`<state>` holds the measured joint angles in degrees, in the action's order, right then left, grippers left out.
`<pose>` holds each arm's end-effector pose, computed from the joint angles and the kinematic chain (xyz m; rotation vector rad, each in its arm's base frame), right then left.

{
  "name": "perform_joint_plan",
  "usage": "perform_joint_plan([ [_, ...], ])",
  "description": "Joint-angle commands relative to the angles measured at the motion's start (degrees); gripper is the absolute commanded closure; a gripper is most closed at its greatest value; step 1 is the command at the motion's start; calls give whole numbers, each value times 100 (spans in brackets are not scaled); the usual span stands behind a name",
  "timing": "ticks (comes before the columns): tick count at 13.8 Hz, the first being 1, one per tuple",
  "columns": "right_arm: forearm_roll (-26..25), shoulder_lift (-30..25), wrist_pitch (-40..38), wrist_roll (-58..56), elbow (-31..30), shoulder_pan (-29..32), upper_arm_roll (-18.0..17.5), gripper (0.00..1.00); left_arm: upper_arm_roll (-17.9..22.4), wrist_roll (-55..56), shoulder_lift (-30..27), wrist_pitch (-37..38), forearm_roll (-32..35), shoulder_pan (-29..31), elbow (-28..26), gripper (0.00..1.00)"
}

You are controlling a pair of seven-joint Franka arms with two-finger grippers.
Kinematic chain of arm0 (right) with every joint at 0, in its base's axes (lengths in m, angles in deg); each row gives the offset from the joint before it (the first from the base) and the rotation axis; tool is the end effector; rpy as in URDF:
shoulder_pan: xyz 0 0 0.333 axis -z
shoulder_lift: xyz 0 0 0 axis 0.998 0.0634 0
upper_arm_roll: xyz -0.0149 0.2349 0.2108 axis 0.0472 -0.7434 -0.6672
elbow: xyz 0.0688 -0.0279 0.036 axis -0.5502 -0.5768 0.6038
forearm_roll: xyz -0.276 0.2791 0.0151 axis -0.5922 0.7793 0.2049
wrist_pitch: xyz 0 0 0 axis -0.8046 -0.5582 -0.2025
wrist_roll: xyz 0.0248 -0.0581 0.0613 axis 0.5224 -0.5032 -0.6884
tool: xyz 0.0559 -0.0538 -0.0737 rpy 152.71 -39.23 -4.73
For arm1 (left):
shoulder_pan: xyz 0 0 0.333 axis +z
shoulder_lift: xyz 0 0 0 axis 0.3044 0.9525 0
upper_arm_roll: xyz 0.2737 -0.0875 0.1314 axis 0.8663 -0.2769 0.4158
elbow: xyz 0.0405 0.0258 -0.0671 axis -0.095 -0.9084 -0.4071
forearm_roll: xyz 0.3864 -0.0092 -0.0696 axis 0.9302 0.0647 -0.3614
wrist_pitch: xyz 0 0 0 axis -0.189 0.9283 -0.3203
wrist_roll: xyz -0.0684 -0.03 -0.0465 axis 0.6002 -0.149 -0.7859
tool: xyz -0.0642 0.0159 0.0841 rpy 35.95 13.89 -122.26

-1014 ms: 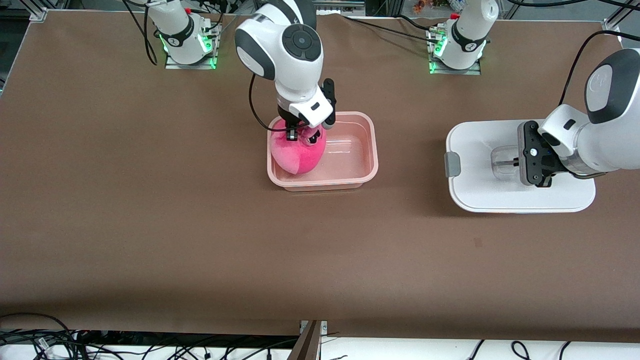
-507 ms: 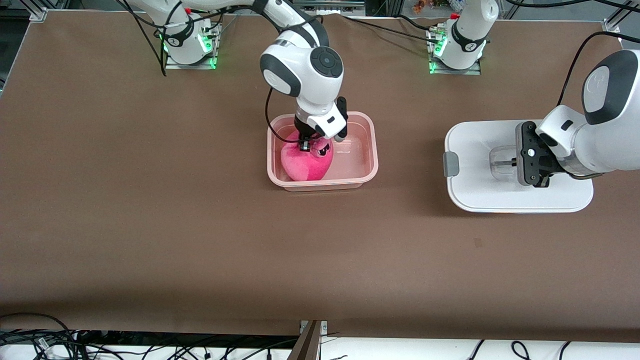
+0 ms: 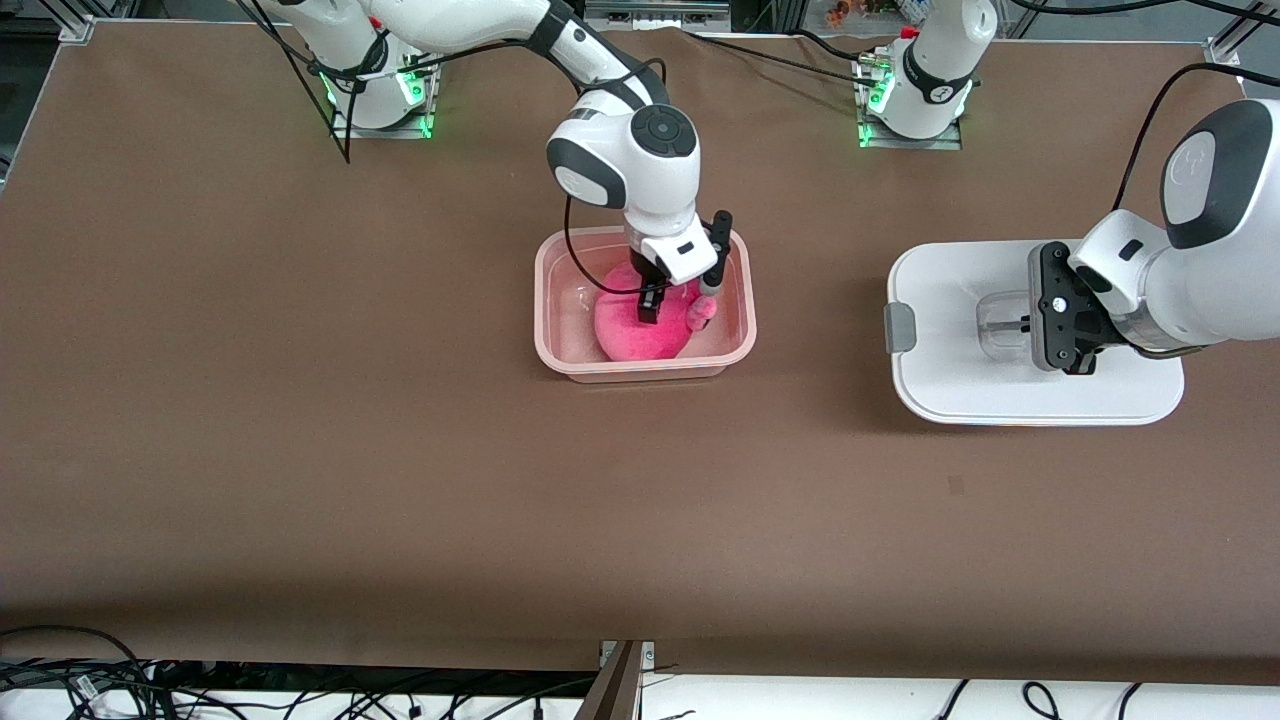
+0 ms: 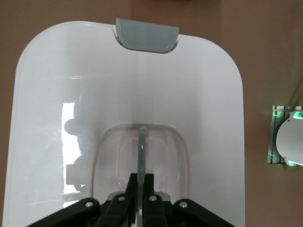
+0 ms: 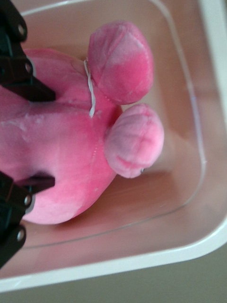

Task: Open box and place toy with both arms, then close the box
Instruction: 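Open the right gripper and withdraw while the left gripper lifts the lid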

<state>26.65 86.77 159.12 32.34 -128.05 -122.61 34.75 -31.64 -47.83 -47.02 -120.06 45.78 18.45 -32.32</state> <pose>0.4501 0.5600 0.2938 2.3698 1.9093 0.1820 0.6272 -0.0407 0.4885 2.1162 -2.0453 -0.2604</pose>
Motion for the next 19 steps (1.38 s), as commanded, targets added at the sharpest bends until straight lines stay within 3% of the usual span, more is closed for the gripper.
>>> perform_joint_plan([
  [1,-44,14,4,220,86,12,7,0,-23,64,-31,38,38,-107,27,100],
  [3,113,-213,-101,194,86,204,15,0,-23,117,-31,38,47,-134,27,100],
  [5,735,-617,-426,168,86,634,24,0,-23,126,-31,38,38,-134,27,100],
  [9,879,-1346,-462,-78,86,1496,51,0,-31,91,-31,90,-223,-161,27,100],
  [11,879,-1559,-785,-87,173,1952,173,0,-84,13,143,423,-594,-449,35,100],
  [13,1534,-1786,-1225,-44,323,2427,208,0,-224,195,198,346,-647,-940,53,100],
  [17,2643,-2726,-2252,36,70,2517,1392,0,-225,1696,259,-337,-920,-1994,53,100],
  [19,2734,-3157,-2728,228,-176,2517,1833,0,-233,2207,425,-856,-964,-2462,53,100],
])
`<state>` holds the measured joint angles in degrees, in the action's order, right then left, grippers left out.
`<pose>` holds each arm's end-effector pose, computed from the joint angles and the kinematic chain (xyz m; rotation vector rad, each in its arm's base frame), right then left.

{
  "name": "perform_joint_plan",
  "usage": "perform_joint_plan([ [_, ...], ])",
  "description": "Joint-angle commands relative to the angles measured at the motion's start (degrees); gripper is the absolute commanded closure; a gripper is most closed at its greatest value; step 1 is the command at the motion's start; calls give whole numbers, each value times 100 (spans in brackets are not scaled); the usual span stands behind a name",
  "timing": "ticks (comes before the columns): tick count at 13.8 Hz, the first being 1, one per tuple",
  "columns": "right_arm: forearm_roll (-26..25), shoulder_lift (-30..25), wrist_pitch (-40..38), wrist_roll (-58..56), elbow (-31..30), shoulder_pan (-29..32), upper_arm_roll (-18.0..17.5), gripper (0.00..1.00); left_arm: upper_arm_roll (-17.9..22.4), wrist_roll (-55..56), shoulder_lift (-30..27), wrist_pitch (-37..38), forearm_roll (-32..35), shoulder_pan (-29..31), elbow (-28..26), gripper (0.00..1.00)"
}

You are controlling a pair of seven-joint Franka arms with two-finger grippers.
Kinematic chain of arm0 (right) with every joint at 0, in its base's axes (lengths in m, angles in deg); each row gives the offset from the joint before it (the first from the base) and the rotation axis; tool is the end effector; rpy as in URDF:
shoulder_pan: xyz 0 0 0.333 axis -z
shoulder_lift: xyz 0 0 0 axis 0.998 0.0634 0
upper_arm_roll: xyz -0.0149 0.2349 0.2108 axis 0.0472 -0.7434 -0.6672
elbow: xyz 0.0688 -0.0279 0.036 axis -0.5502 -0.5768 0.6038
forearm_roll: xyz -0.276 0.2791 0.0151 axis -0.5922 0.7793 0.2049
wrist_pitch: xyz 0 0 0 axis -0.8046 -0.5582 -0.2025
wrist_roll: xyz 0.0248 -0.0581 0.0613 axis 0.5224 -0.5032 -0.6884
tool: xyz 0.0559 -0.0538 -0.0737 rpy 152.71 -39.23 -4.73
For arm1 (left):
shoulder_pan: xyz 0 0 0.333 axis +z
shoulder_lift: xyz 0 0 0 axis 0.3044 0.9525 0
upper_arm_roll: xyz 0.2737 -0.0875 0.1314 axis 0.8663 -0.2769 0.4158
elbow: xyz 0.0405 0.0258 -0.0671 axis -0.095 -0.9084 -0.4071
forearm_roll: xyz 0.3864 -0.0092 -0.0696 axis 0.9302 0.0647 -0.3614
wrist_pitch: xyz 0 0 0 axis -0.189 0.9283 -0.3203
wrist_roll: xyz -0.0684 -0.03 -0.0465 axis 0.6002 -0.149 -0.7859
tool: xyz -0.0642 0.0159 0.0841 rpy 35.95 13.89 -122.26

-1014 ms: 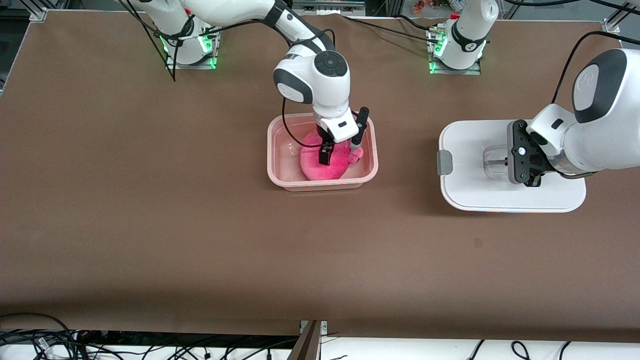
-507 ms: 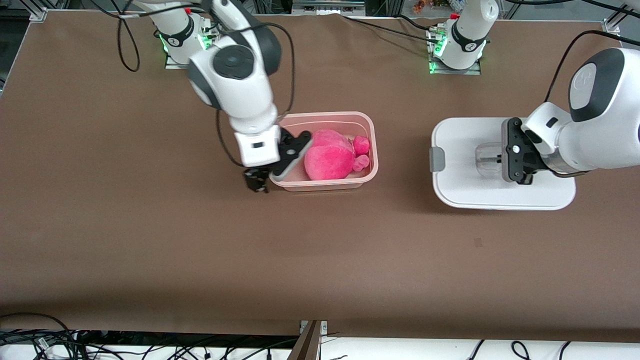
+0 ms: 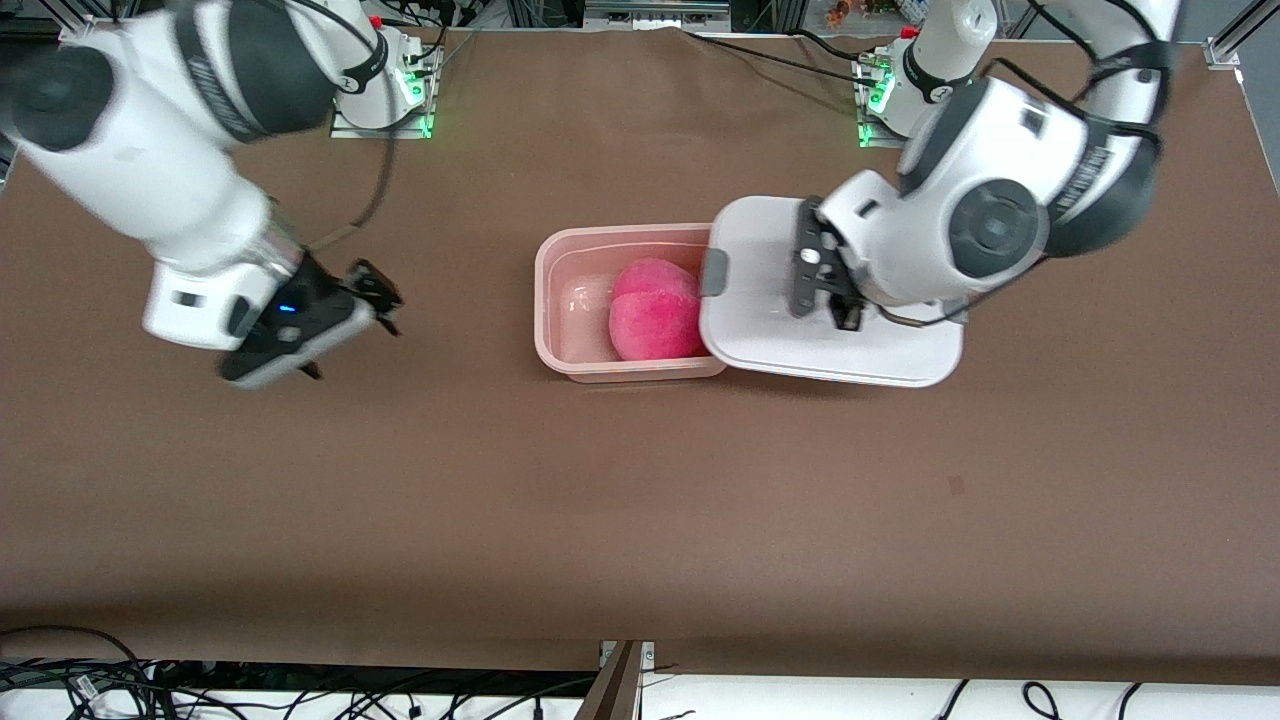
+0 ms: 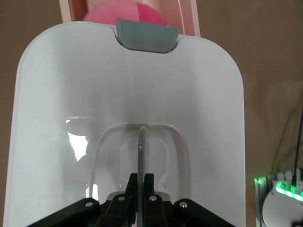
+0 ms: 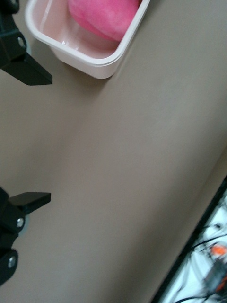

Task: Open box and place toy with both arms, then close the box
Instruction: 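Lower the white lid onto the pink tub with the left gripper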

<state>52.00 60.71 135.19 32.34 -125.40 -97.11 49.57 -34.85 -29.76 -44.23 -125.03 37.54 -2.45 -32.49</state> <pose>0.6172 0.1667 0.5695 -2.9916 -0.7465 -0.1765 0.5668 -0.3097 0.4646 1.9838 -2.0830 -0.2057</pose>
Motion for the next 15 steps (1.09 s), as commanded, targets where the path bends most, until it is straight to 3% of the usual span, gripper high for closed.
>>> perform_joint_plan([
  [1,198,-753,-502,429,-582,-41,544,0,88,585,235,-700,-140,-564,70,100],
  [4,84,-1176,-1213,1308,-697,-33,686,0,97,1016,638,-1518,-123,-1189,79,100],
  [7,-74,-1229,-1453,1477,-688,-33,739,0,97,1183,1008,-2318,-87,-1515,79,100],
  [15,-109,-940,-1356,1398,-399,-32,1091,0,97,1430,1150,-2365,-166,-1586,61,100],
])
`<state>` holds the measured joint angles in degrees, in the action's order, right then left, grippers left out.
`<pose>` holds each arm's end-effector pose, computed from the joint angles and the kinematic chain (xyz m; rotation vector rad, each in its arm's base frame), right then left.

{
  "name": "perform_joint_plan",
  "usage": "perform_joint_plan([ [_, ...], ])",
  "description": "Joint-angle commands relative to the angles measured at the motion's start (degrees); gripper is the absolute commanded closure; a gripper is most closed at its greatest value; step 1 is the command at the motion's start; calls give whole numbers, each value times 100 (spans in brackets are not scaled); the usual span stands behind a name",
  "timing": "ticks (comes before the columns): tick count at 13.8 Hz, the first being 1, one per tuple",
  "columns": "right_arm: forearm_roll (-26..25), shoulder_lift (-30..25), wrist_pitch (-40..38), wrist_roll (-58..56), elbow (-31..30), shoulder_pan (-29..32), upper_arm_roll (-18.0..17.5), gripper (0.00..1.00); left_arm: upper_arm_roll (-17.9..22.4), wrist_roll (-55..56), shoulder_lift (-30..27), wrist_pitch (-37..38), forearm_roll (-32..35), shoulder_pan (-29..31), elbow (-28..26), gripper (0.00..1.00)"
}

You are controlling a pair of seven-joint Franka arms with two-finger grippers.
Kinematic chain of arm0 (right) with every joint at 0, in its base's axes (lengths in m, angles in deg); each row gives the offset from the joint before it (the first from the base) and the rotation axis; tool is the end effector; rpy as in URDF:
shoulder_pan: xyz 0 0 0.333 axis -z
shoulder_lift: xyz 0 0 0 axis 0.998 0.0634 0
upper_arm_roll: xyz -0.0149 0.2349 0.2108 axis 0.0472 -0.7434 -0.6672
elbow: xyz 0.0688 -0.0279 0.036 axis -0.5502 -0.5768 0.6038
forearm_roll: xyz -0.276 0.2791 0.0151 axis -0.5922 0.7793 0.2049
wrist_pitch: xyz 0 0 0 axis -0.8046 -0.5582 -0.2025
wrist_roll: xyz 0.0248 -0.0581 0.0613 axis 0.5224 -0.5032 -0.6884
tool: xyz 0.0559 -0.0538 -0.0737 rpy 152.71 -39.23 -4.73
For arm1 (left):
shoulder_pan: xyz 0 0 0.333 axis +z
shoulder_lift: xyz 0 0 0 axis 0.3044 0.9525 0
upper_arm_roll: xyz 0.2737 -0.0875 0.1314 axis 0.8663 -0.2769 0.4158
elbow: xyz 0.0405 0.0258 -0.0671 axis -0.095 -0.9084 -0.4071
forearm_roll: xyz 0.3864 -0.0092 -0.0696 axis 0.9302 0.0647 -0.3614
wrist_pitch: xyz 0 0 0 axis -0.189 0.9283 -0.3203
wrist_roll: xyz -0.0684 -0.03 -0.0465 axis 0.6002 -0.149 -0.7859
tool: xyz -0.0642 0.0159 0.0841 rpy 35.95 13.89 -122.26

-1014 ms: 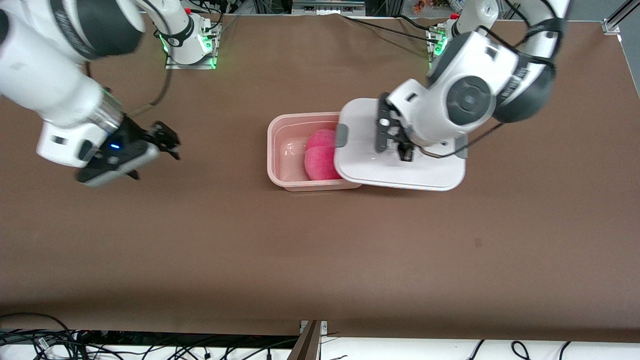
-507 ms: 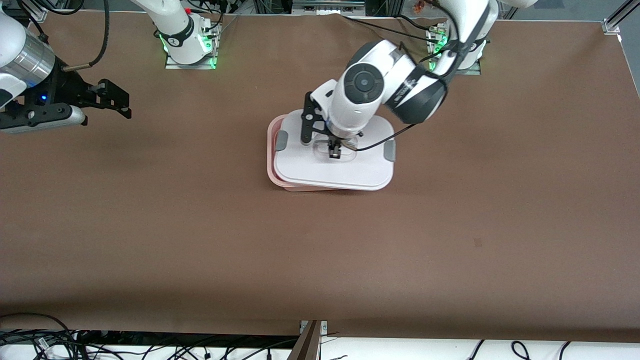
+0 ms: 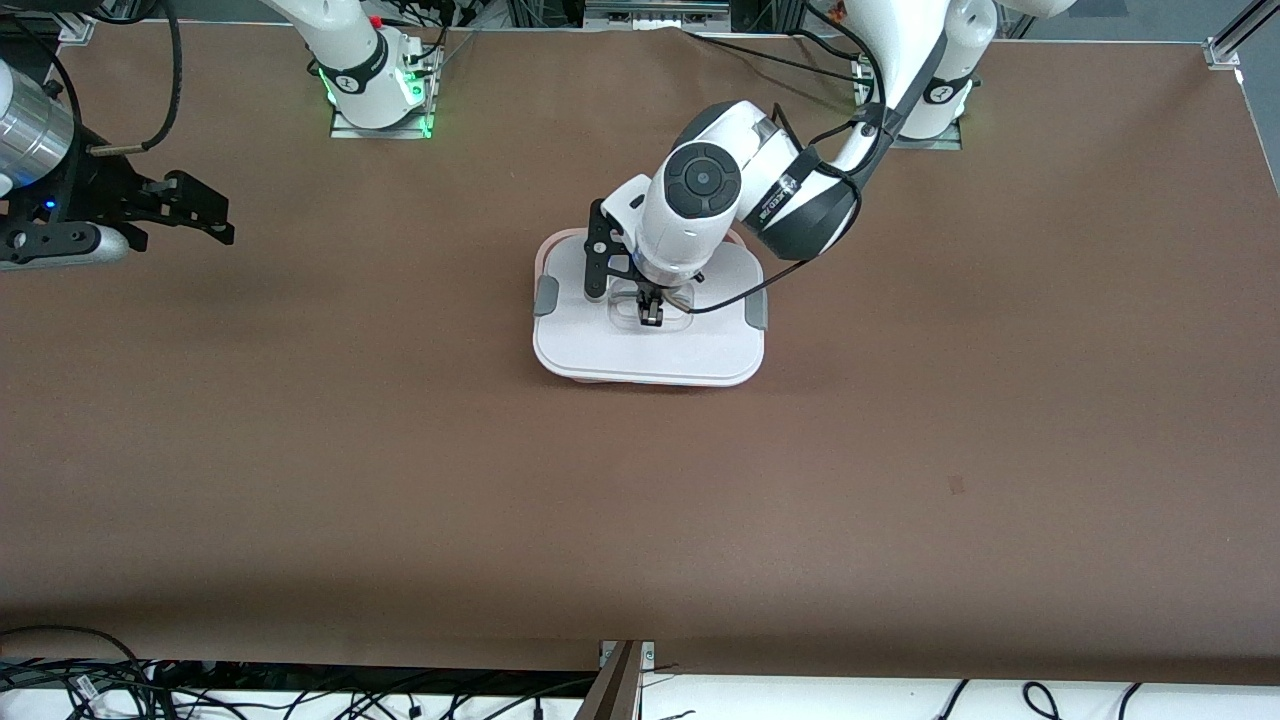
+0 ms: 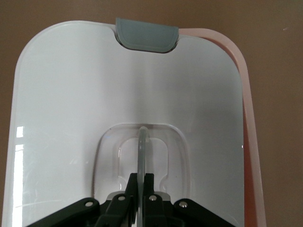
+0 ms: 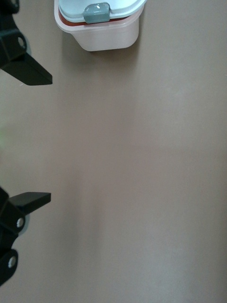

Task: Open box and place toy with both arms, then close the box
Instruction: 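Lower the white lid onto the pink tub with the left gripper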

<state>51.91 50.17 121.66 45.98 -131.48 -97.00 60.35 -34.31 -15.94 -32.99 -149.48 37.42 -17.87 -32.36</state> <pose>0.5609 0.0482 0.6073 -3.1119 -0.1077 0.0696 0.5231 -0.4817 0.3647 2.0708 -2.0817 0.0456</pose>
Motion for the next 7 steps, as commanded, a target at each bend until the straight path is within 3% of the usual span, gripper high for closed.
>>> perform_joint_plan([
  [1,-153,192,-3,16,262,-35,13,0,34,136,34,89,-163,-44,31,100],
  [7,-136,210,15,16,307,-26,57,0,33,374,60,89,-435,-62,39,100],
])
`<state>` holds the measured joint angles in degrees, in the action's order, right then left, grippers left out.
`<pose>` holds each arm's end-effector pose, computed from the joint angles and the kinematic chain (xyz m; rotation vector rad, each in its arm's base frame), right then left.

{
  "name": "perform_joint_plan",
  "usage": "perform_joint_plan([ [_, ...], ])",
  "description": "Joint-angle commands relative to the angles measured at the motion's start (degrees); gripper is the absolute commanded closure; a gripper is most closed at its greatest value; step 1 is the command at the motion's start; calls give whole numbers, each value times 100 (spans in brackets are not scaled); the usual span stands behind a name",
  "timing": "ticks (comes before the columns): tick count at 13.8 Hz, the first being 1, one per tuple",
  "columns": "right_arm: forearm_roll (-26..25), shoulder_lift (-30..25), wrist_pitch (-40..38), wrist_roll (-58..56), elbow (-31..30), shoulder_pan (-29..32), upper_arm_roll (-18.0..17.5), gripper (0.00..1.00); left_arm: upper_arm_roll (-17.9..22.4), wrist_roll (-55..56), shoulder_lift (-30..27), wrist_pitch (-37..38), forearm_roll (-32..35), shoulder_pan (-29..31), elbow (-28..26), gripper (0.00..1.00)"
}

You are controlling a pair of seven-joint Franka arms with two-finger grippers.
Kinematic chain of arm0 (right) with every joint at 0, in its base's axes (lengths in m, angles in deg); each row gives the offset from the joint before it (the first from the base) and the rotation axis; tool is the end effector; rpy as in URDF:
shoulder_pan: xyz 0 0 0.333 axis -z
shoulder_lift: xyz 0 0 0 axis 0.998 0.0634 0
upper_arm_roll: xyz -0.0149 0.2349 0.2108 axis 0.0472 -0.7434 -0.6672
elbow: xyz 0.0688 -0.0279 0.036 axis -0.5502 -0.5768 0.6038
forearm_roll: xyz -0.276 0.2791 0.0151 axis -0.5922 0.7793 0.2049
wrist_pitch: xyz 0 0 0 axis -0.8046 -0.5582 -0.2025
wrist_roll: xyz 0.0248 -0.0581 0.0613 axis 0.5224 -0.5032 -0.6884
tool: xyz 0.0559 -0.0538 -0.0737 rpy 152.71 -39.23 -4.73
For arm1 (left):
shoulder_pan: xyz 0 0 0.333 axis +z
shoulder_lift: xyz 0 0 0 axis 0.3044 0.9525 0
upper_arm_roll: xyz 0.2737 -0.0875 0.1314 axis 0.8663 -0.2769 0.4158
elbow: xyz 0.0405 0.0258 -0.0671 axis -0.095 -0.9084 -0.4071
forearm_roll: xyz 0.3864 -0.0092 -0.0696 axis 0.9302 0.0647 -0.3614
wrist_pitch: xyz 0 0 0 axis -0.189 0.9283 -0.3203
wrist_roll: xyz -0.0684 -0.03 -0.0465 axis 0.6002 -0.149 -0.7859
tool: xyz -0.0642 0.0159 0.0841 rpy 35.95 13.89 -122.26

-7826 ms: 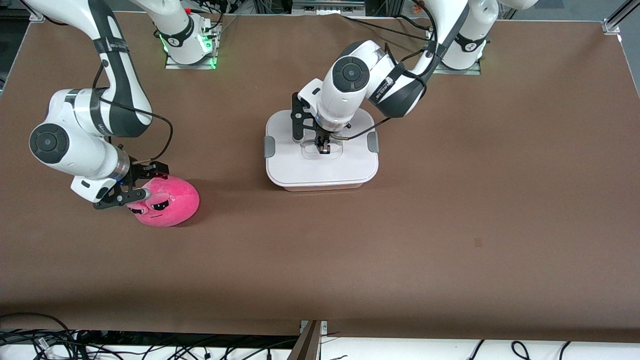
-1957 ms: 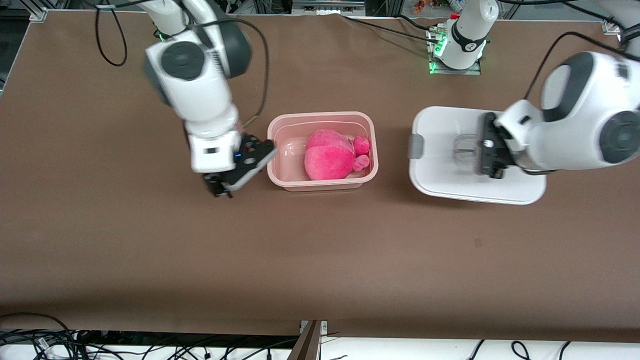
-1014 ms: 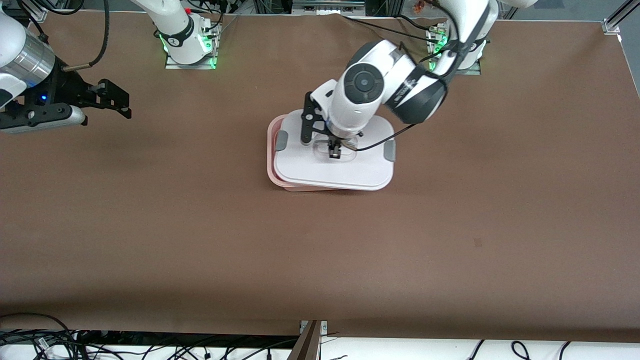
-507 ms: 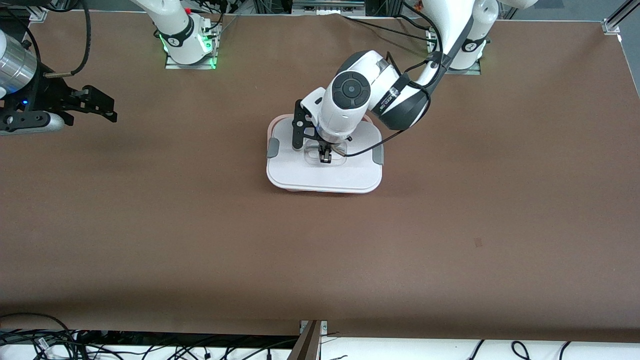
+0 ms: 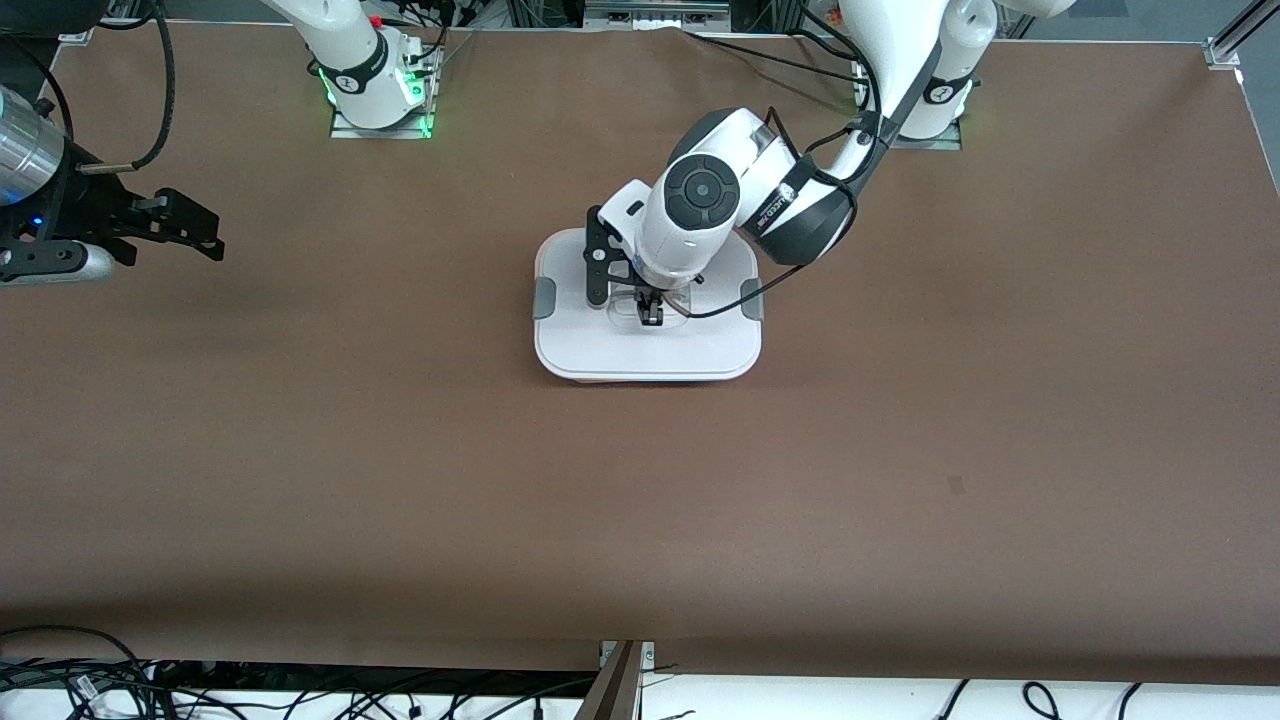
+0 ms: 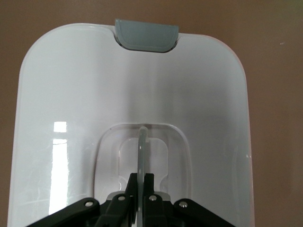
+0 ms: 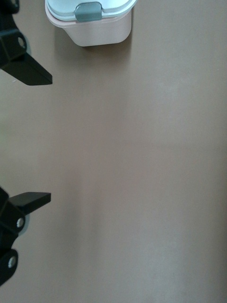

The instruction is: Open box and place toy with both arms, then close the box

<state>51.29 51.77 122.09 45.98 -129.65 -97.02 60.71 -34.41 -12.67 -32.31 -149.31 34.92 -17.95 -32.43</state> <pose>0.5708 0.0454 0.6071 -3.1262 -0.0992 0.0506 0.5200 -0.4850 0.3562 2.1155 -1.9743 0.0153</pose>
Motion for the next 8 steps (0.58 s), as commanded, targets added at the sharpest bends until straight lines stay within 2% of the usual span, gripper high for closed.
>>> perform_joint_plan([
  [1,-82,51,-29,16,124,-16,21,0,44,29,-7,72,-186,-54,38,100],
  [8,-82,43,-38,7,124,-15,64,0,44,204,72,72,-195,-27,-15,100],
])
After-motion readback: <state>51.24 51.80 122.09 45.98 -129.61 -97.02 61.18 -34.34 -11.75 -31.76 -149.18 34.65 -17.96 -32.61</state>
